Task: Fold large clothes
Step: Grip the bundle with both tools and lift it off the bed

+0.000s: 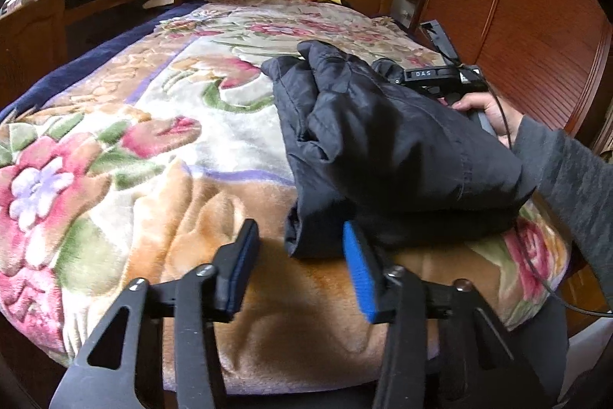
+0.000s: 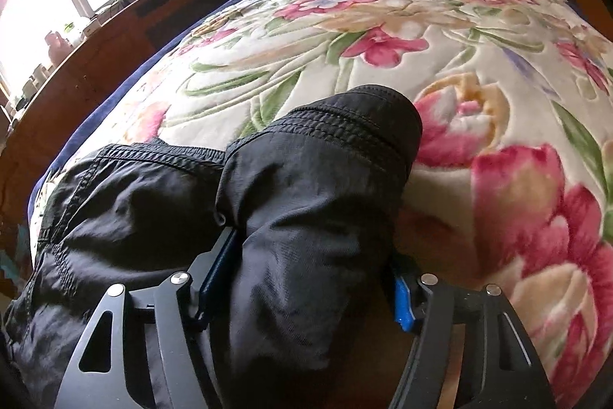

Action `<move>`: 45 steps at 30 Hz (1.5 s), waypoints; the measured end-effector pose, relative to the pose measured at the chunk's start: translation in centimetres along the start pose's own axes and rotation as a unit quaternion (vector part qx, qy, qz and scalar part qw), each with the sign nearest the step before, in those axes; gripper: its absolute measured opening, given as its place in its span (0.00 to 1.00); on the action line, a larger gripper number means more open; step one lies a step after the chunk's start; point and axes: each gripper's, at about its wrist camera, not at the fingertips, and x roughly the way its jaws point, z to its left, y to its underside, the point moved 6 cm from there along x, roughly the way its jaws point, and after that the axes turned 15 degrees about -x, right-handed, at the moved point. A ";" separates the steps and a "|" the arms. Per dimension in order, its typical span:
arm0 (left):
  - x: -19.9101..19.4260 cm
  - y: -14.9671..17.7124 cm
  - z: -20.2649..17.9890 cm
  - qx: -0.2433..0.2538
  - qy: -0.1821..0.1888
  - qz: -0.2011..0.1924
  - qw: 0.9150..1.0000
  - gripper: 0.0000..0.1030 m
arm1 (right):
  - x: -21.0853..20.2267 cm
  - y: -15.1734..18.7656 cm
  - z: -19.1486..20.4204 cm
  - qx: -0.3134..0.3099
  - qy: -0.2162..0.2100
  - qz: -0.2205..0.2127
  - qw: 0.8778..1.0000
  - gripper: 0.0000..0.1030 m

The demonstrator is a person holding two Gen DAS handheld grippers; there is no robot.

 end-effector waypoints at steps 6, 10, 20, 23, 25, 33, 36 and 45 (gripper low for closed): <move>0.6 -0.4 -0.3 0.006 0.000 0.006 1.000 0.32 | -0.1 0.0 0.2 0.002 0.004 0.000 1.000 0.63; 0.8 -0.4 -0.4 0.007 0.000 0.008 1.000 0.30 | -0.4 -0.1 0.5 0.002 0.007 0.000 1.000 0.57; -0.9 -1.5 -0.6 -0.003 0.037 -0.025 0.999 0.05 | -4.3 -0.8 2.6 -0.047 0.056 -0.037 0.997 0.25; -2.5 -2.2 -0.3 -0.002 0.047 -0.048 0.998 0.04 | -5.8 -1.5 4.6 -0.063 0.076 -0.052 0.994 0.23; -3.3 -2.6 0.2 -0.001 0.048 -0.059 0.997 0.04 | -6.5 -1.9 6.0 -0.074 0.081 -0.057 0.992 0.22; -7.8 -5.5 5.6 -0.004 0.029 -0.108 0.994 0.03 | -7.4 -4.5 13.3 -0.102 0.073 -0.076 0.989 0.21; -9.8 -6.9 8.5 -0.005 0.013 -0.128 0.992 0.03 | -7.2 -6.1 17.1 -0.123 0.069 -0.083 0.987 0.20; -18.0 -11.1 19.7 -0.039 -0.076 -0.221 0.971 0.00 | -5.0 -13.0 30.5 -0.190 0.043 -0.115 0.974 0.17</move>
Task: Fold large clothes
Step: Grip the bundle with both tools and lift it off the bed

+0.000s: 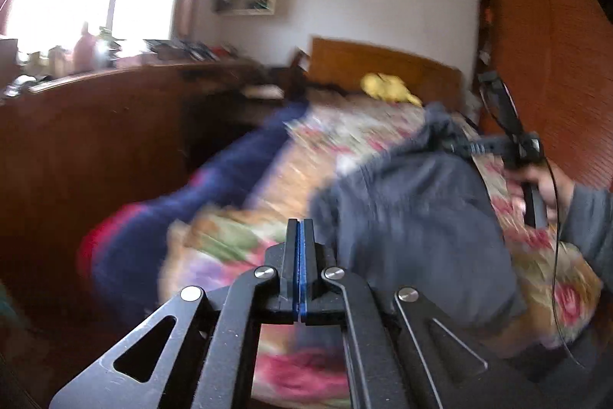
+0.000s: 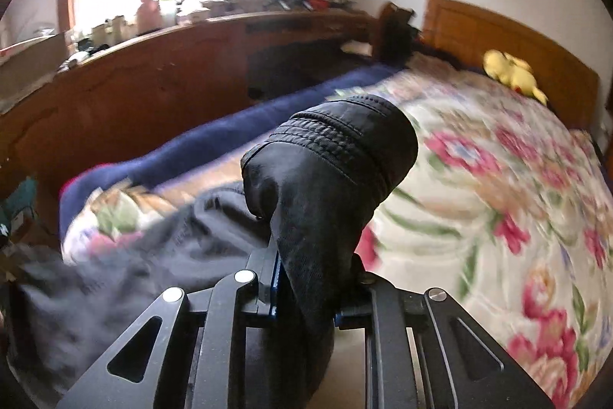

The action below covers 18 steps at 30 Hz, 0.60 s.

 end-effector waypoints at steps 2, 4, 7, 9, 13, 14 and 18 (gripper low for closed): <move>-0.4 -1.3 2.4 0.004 -0.031 -0.008 0.999 0.00 | 1.2 -1.8 1.7 -0.024 0.017 0.010 1.000 0.16; -0.7 -1.4 4.1 0.030 -0.065 -0.011 0.997 0.00 | 2.6 -1.9 2.5 -0.045 0.029 0.040 0.998 0.15; -0.6 0.0 5.7 0.027 -0.068 0.011 0.997 0.00 | 4.2 -0.5 1.2 -0.041 0.037 0.065 0.996 0.15; 0.1 1.9 6.4 0.020 -0.065 0.039 0.997 0.00 | 5.2 1.4 -0.2 -0.022 0.045 0.086 0.995 0.15; 1.5 4.9 6.3 0.018 -0.053 0.082 0.995 0.00 | 7.0 4.7 -2.7 0.014 0.051 0.121 0.991 0.15; 1.7 5.4 6.3 0.019 -0.049 0.090 0.995 0.06 | 7.3 5.4 -3.2 0.029 0.044 0.122 0.991 0.15; 3.0 7.6 4.8 0.014 -0.018 0.124 0.992 0.30 | 8.3 6.6 -4.2 0.039 0.038 0.124 0.991 0.15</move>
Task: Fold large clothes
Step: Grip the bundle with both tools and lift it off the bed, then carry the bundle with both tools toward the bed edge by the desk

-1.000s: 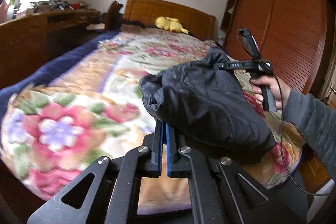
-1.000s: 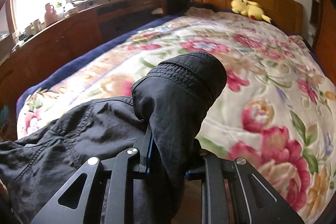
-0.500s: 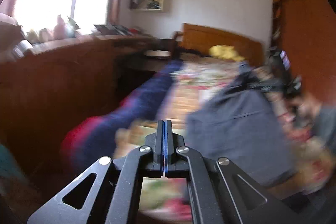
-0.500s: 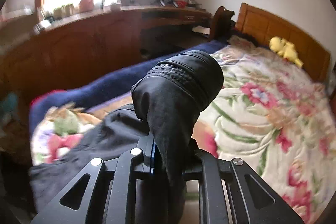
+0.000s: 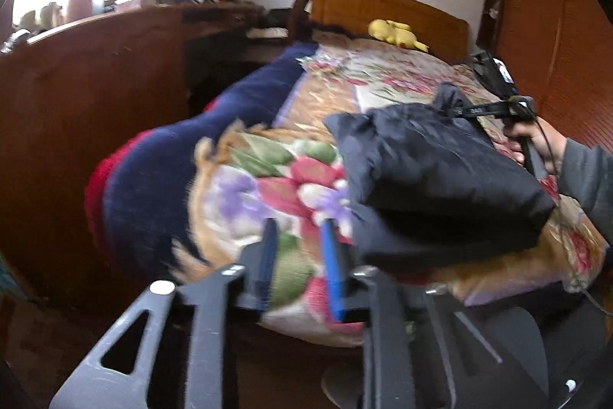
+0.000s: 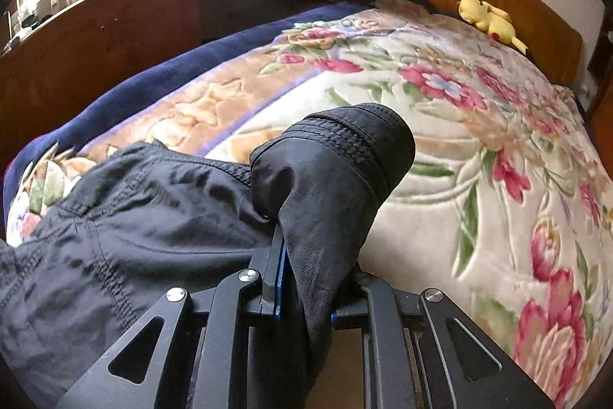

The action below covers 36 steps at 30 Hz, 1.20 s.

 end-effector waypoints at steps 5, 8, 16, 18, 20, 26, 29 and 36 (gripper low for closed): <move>2.7 1.6 -2.5 0.001 0.019 0.043 0.999 0.44 | 0.3 -0.1 0.0 -0.006 0.000 0.000 1.000 0.15; 4.3 2.6 -3.2 -0.007 0.031 0.067 0.997 0.48 | -0.1 0.5 0.6 -0.012 0.002 0.002 1.000 0.16; 6.4 2.3 -3.5 -0.053 0.079 0.073 0.993 0.13 | 0.1 0.9 0.3 -0.010 0.000 -0.013 1.000 0.15; 6.5 2.5 -3.9 -0.046 0.087 0.081 0.992 0.07 | -0.4 0.6 0.5 -0.015 0.003 -0.028 1.000 0.15; 5.7 2.4 -4.0 -0.036 0.079 0.066 0.994 0.06 | -1.0 0.1 0.6 -0.012 0.007 -0.044 0.999 0.14; 2.0 -1.2 -4.5 -0.013 0.071 -0.003 0.997 0.06 | -3.3 -2.9 1.7 -0.006 0.012 -0.097 0.995 0.13; 0.9 -3.4 -3.3 -0.009 0.048 -0.026 0.998 0.06 | -4.7 -5.4 3.5 -0.020 0.007 -0.124 0.992 0.12; -2.2 -9.9 5.0 -0.018 -0.085 -0.080 0.993 0.06 | -5.1 -11.9 10.8 -0.022 -0.075 -0.144 0.986 0.14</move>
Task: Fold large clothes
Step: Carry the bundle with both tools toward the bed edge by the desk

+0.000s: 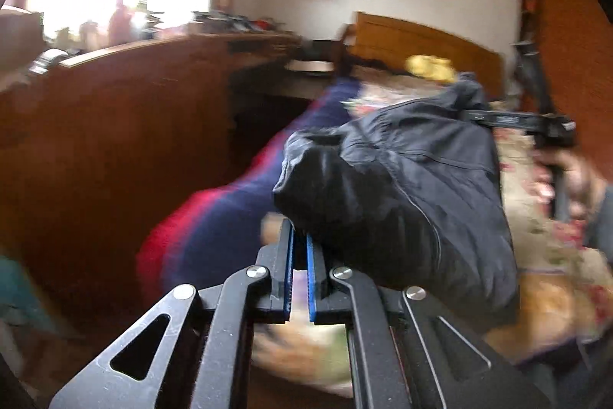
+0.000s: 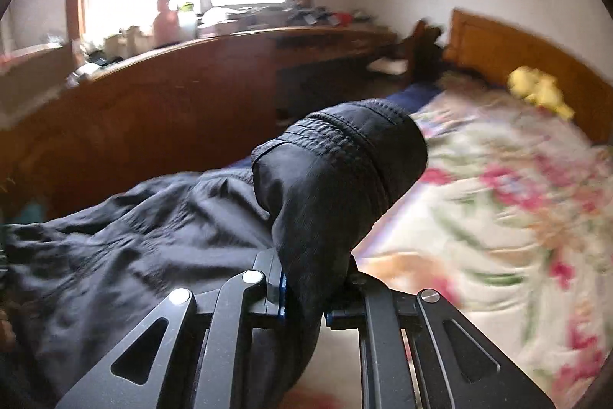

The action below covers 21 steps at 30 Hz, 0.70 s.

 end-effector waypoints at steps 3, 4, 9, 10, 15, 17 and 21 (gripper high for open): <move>0.7 -0.1 3.3 -0.013 -0.049 0.027 0.998 0.07 | 2.4 0.0 3.9 -0.007 -0.054 0.049 0.997 0.23; 0.9 0.2 4.4 -0.018 -0.062 0.035 0.997 0.07 | 2.8 0.4 4.9 -0.019 -0.053 0.056 0.997 0.28; 0.4 1.6 5.4 -0.017 -0.064 0.034 0.997 0.26 | 2.2 3.0 8.3 -0.065 -0.053 0.064 0.994 0.42; 0.1 1.7 5.4 -0.018 -0.059 0.034 0.997 0.34 | 2.0 3.2 9.0 -0.073 -0.055 0.063 0.994 0.42; -1.5 1.6 3.6 -0.018 -0.041 0.015 0.999 0.57 | -0.2 4.5 12.1 -0.077 -0.122 0.038 0.989 0.42; -2.6 1.3 3.1 -0.021 -0.036 0.006 0.999 0.76 | -0.5 5.7 14.0 -0.085 -0.150 0.041 0.984 0.42; -3.8 0.3 1.8 -0.015 -0.033 -0.006 0.999 0.80 | -0.9 8.0 16.0 -0.089 -0.155 0.048 0.983 0.42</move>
